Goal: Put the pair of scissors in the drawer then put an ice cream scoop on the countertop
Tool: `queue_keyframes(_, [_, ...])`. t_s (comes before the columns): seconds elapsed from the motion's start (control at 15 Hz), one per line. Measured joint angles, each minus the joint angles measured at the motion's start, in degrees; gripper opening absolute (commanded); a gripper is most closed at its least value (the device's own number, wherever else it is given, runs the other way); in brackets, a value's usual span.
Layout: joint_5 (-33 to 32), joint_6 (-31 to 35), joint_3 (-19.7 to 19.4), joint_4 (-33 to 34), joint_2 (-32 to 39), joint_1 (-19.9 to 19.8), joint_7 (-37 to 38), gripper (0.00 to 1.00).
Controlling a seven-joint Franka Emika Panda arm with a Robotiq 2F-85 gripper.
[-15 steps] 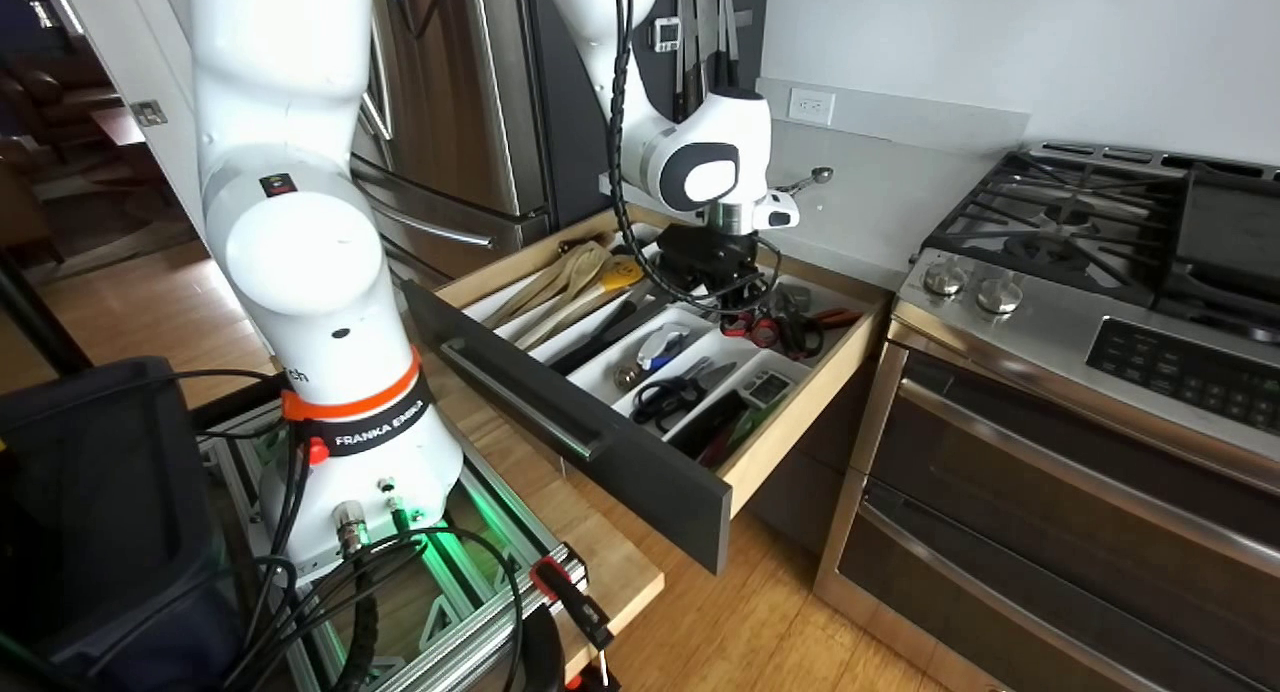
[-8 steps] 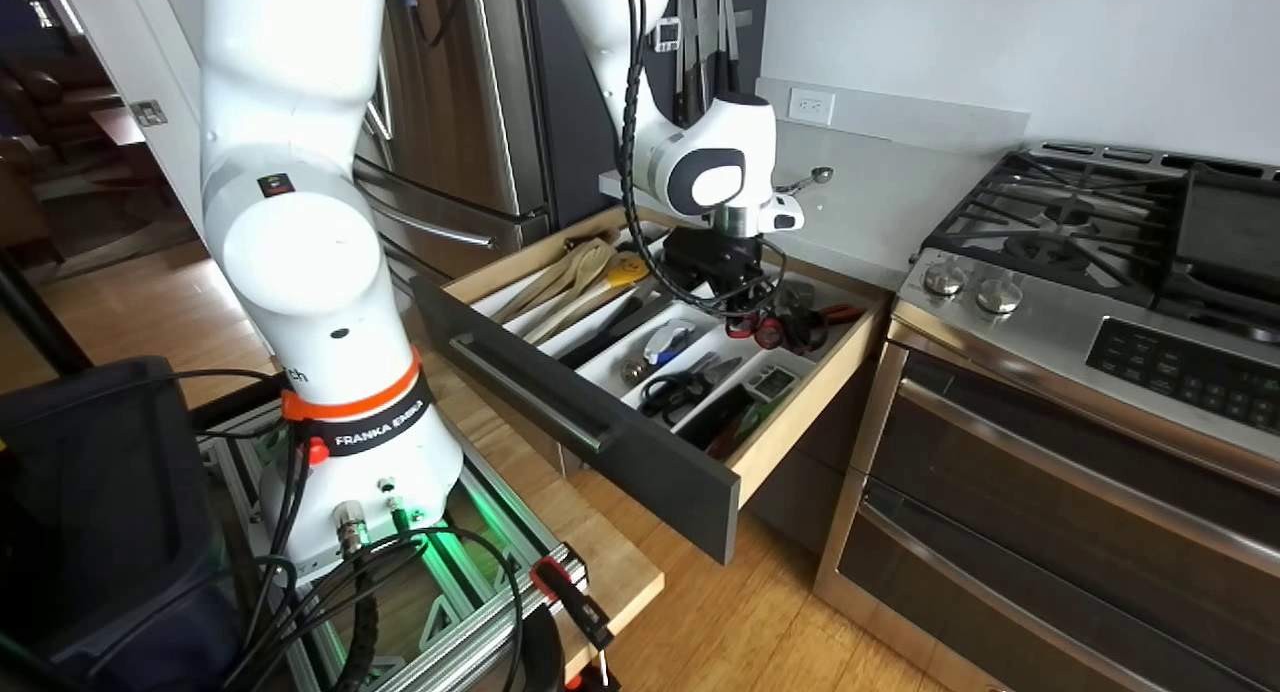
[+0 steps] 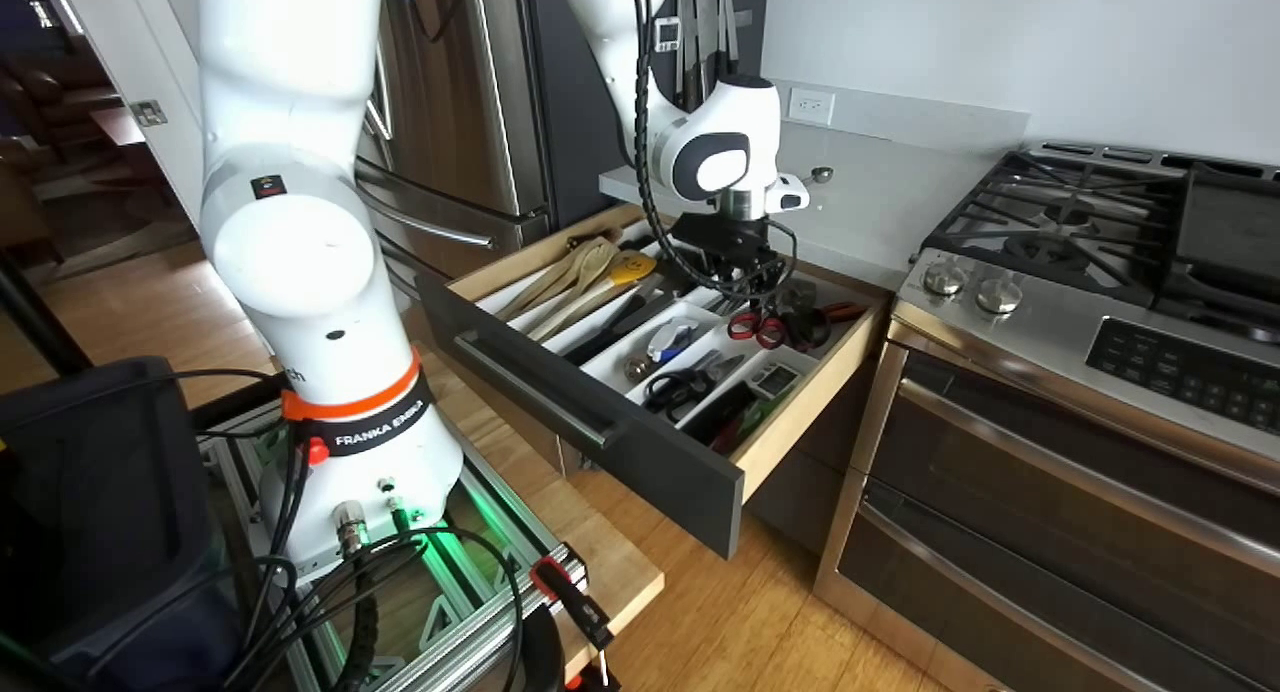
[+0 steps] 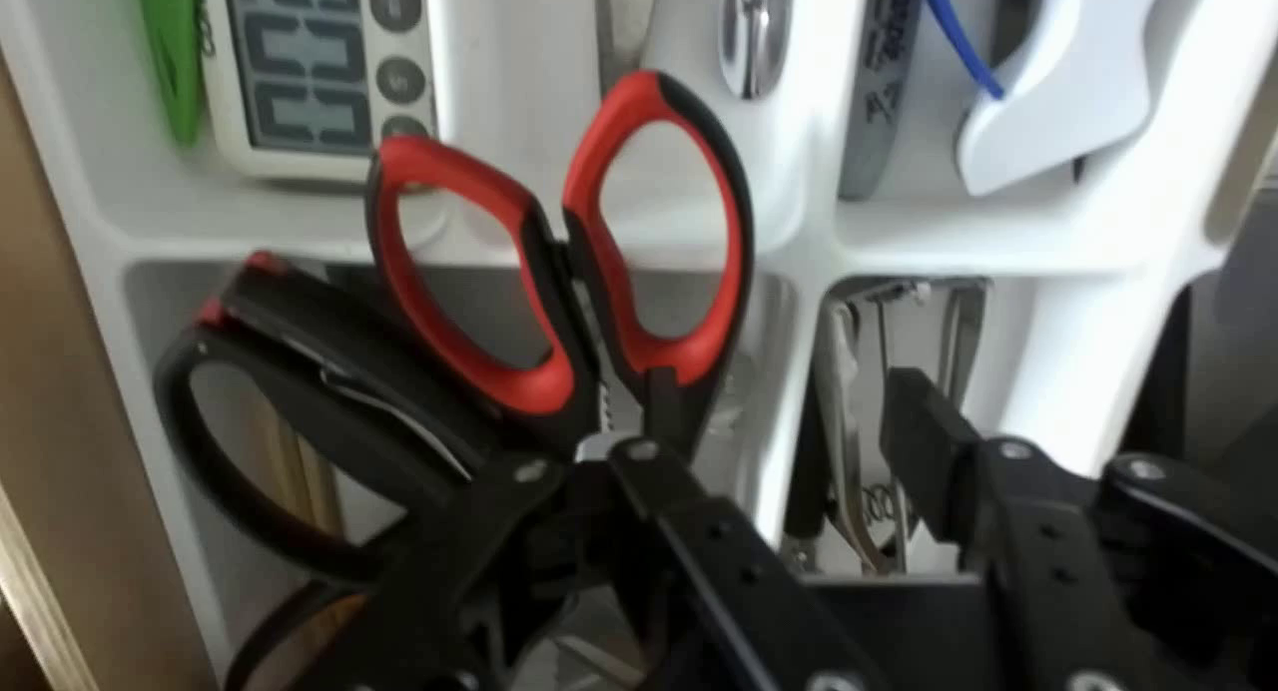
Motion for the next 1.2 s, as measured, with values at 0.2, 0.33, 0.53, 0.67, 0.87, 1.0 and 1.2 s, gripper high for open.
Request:
queue_keyframes(0.2, [3.76,-0.3,5.12,-0.21,-4.55,-2.23,-6.41,1.0])
queue_keyframes(0.33, [5.22,-4.43,6.76,0.22,-7.97,-2.12,-9.01,1.0])
queue_keyframes(0.53, [3.9,-12.95,5.57,2.53,-12.06,-0.14,-6.94,1.0])
queue_keyframes(0.67, [1.55,-17.19,4.02,4.88,-13.08,1.41,-3.34,1.0])
queue_keyframes(0.87, [0.95,-18.1,3.34,5.69,-13.0,2.01,-2.41,1.0])
queue_keyframes(1.0, [0.59,-18.05,2.92,5.61,-12.8,2.22,-2.4,1.0])
queue_keyframes(1.2, [-3.82,-16.75,0.56,3.92,-12.38,3.21,0.41,1.0])
